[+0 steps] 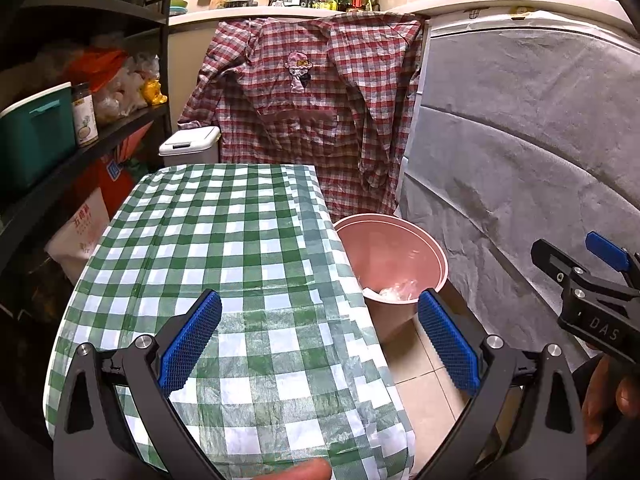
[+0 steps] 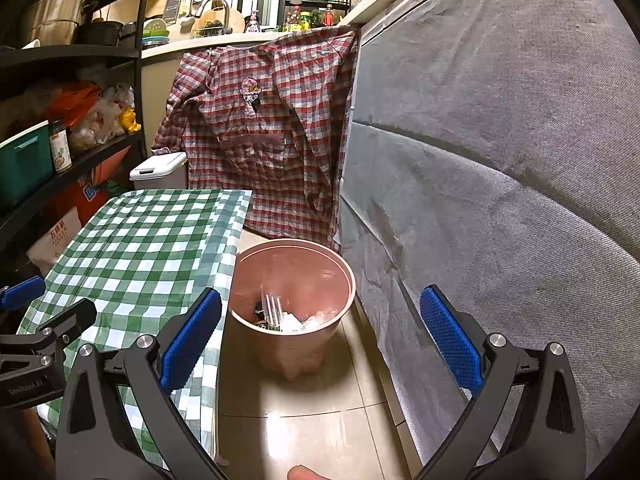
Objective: Collect trash
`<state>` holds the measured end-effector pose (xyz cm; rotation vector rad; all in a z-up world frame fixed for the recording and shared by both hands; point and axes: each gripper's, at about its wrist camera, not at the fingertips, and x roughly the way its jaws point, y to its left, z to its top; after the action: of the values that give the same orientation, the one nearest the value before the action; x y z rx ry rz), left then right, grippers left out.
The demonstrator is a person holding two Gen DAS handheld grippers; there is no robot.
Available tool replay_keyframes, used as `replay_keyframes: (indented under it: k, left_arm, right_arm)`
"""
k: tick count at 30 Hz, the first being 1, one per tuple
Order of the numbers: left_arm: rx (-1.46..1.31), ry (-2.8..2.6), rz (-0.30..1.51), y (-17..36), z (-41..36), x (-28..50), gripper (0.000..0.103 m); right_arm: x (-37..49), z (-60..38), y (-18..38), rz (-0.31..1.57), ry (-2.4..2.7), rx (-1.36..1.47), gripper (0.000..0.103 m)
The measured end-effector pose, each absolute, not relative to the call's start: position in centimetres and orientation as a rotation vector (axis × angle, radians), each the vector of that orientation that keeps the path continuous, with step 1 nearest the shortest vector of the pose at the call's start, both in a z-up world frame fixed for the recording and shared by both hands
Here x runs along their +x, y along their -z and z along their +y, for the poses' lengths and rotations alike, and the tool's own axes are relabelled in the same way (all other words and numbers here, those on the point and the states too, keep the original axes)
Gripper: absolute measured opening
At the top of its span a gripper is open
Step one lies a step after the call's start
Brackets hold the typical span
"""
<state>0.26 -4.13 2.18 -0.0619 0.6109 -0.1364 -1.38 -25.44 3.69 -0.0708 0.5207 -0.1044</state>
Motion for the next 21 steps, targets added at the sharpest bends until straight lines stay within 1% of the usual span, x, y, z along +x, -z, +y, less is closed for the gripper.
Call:
replay_keyframes:
  k: [21]
  left_arm:
    - [-0.050,0.134,0.598,-2.25,-3.61,0.06,0.095]
  right_arm:
    - [-1.33,-25.54,-3.75,0.520,0.104,-0.071,0.098]
